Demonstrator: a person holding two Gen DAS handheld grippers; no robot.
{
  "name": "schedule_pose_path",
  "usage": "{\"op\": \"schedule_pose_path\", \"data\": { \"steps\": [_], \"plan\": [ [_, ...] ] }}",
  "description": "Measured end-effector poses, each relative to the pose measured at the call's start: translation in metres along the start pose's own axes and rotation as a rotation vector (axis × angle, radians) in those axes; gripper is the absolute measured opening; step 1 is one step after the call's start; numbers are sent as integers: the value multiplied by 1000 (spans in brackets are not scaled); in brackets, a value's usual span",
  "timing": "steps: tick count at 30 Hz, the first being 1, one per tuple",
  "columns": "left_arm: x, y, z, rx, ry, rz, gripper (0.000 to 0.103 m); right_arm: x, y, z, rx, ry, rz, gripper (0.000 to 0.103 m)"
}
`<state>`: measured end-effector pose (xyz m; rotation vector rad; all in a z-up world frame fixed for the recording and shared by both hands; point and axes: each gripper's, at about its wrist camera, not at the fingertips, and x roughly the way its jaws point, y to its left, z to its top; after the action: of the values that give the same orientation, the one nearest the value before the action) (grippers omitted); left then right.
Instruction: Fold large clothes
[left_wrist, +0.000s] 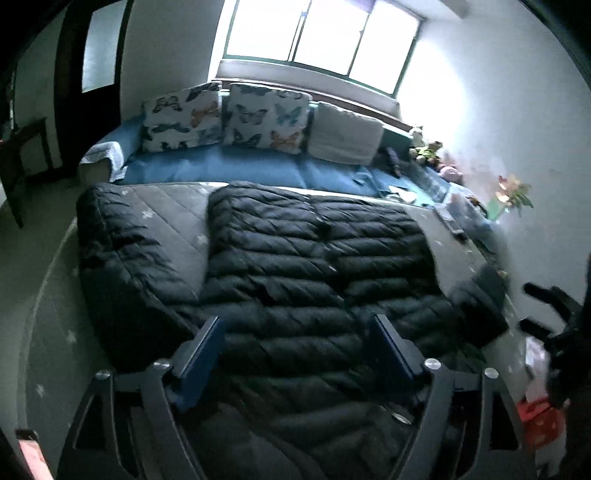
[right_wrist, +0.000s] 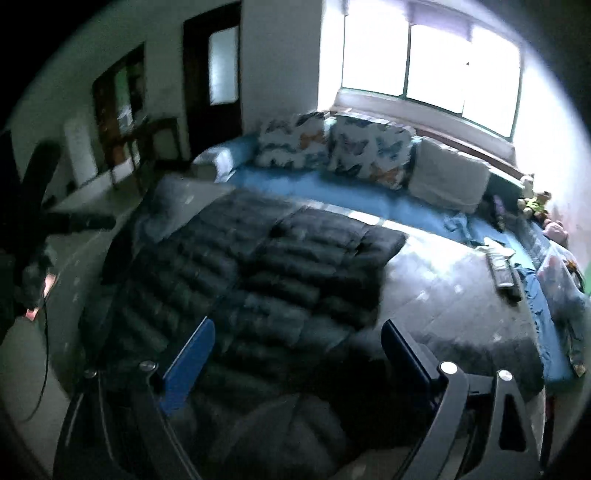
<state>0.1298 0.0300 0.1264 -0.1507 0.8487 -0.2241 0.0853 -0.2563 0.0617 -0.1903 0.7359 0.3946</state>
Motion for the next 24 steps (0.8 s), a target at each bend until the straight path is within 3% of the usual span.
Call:
{"op": "schedule_pose_path", "data": {
  "steps": [4, 6, 10, 11, 13, 15, 17, 19, 24],
  "plan": [
    [4, -24, -29, 20, 27, -30, 87, 25, 26, -25, -77, 98, 0, 99],
    [20, -34, -43, 24, 63, -56, 83, 41, 30, -35, -70, 141, -21, 91],
    [73, -45, -72, 7, 200, -153, 45, 76, 24, -63, 20, 261, 1, 63],
    [85, -49, -84, -1, 239, -178, 38, 83, 22, -72, 36, 292, -3, 61],
    [105, -57, -104, 26, 297, -200, 34, 88, 23, -87, 13, 311, -24, 60],
    [108, -74, -126, 116, 282, -169, 31, 91, 25, -99, -9, 321, -55, 60],
    [106, -85, -138, 182, 256, -150, 31, 88, 30, -108, -45, 278, -82, 60],
    [105, -90, -144, 199, 266, -163, 31, 85, 35, -112, -75, 252, -94, 60],
    [98, -88, -137, 197, 302, -188, 31, 60, 8, -99, 70, 204, 4, 60]
  ]
}}
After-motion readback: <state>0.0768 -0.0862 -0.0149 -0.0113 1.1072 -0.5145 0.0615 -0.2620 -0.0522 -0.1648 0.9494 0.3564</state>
